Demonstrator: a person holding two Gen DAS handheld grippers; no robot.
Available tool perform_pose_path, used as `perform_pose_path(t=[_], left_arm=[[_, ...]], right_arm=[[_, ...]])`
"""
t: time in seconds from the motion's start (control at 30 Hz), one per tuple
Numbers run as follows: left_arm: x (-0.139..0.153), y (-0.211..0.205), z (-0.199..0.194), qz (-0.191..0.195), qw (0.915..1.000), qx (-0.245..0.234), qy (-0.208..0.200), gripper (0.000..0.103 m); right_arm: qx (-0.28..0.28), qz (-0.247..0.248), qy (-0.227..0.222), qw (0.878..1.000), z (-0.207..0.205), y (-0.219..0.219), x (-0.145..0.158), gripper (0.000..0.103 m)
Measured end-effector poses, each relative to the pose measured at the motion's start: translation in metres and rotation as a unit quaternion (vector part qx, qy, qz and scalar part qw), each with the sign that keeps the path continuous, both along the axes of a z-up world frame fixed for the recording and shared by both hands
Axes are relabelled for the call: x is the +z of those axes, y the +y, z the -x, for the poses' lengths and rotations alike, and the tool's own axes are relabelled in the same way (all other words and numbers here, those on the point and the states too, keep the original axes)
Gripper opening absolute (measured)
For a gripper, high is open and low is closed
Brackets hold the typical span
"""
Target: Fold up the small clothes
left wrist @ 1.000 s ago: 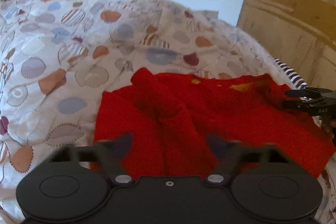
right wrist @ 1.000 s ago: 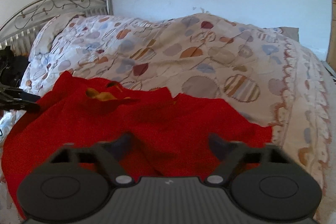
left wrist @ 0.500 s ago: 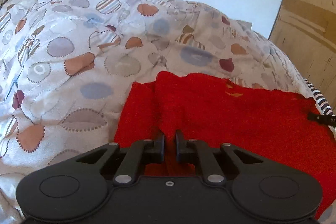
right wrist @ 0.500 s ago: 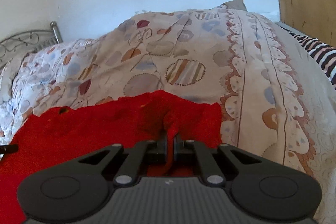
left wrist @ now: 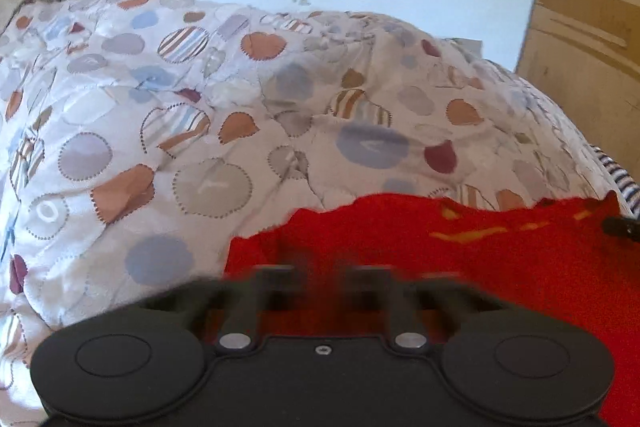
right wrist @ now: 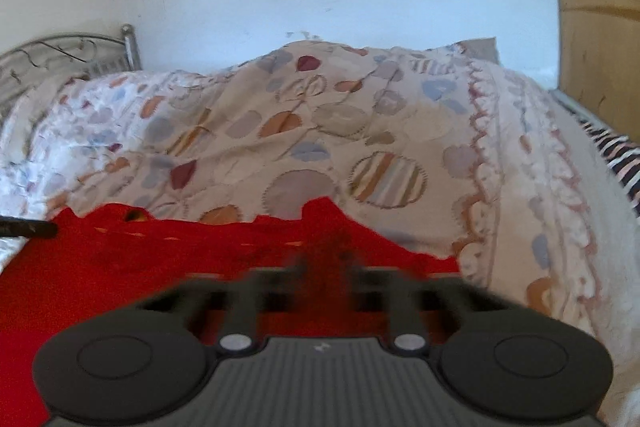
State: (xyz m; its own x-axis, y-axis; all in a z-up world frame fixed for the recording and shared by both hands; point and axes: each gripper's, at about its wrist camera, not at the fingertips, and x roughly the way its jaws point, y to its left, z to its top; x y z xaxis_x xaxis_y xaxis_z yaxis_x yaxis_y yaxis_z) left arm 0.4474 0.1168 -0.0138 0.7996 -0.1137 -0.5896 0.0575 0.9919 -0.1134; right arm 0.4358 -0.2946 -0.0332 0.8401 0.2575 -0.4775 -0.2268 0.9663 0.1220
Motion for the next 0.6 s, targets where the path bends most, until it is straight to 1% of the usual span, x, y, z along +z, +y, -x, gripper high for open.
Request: perform_pose_path(t=[0.03,0.1,0.17,0.2,0.27,0.33,0.4,0.43,0.47,0.5,0.53,0.57,0.6], left_arm=[[0.003,0.0,0.002,0.003,0.9998,0.006,-0.018,0.005],[0.012,-0.004,0.014,-0.012,0.9973,0.014,-0.072,0.005],[0.015,-0.007,0.019,-0.029,0.9943,0.025,-0.1,0.005],[0.013,-0.008,0.017,-0.037,0.9942,0.03,-0.097,0.005],[0.0,-0.011,0.002,-0.052,0.9964,0.033,-0.058,0.005],[-0.012,-0.012,-0.008,-0.056,0.9972,0.04,-0.029,0.005],[-0.019,-0.013,-0.008,-0.05,0.9978,0.037,-0.022,0.006],[-0.02,-0.012,-0.005,-0.049,0.9979,0.034,-0.025,0.012],[-0.019,-0.011,-0.002,-0.047,0.9979,0.034,-0.029,0.023],[-0.017,-0.009,0.0,-0.04,0.9982,0.033,-0.03,0.029],[-0.014,-0.006,0.003,-0.028,0.9987,0.033,-0.028,0.045],[-0.01,-0.002,0.009,-0.012,0.999,0.033,-0.028,0.061],[-0.007,0.001,0.016,0.0,0.999,0.032,-0.032,0.07]], right_arm=[[-0.009,-0.006,-0.014,1.0,0.003,-0.003,0.001,0.012],[-0.026,-0.009,-0.044,0.999,0.01,-0.008,0.005,0.011],[-0.044,-0.005,-0.058,0.997,0.012,-0.012,0.004,0.011],[-0.051,0.001,-0.048,0.998,0.008,-0.013,0.001,0.011],[-0.055,0.004,-0.012,0.998,-0.004,-0.014,-0.01,0.011],[-0.057,0.003,0.014,0.998,-0.01,-0.014,-0.02,0.012],[-0.056,0.002,0.012,0.998,-0.008,-0.013,-0.022,0.014],[-0.052,-0.001,0.011,0.999,-0.005,-0.015,-0.021,0.015],[-0.05,-0.004,0.012,0.999,-0.003,-0.017,-0.019,0.023],[-0.051,-0.005,0.009,0.999,0.001,-0.019,-0.016,0.037],[-0.052,-0.003,0.007,0.999,0.004,-0.02,-0.013,0.044],[-0.048,-0.005,0.004,0.999,0.01,-0.023,-0.01,0.055],[-0.045,-0.012,-0.001,0.999,0.02,-0.027,-0.007,0.062]])
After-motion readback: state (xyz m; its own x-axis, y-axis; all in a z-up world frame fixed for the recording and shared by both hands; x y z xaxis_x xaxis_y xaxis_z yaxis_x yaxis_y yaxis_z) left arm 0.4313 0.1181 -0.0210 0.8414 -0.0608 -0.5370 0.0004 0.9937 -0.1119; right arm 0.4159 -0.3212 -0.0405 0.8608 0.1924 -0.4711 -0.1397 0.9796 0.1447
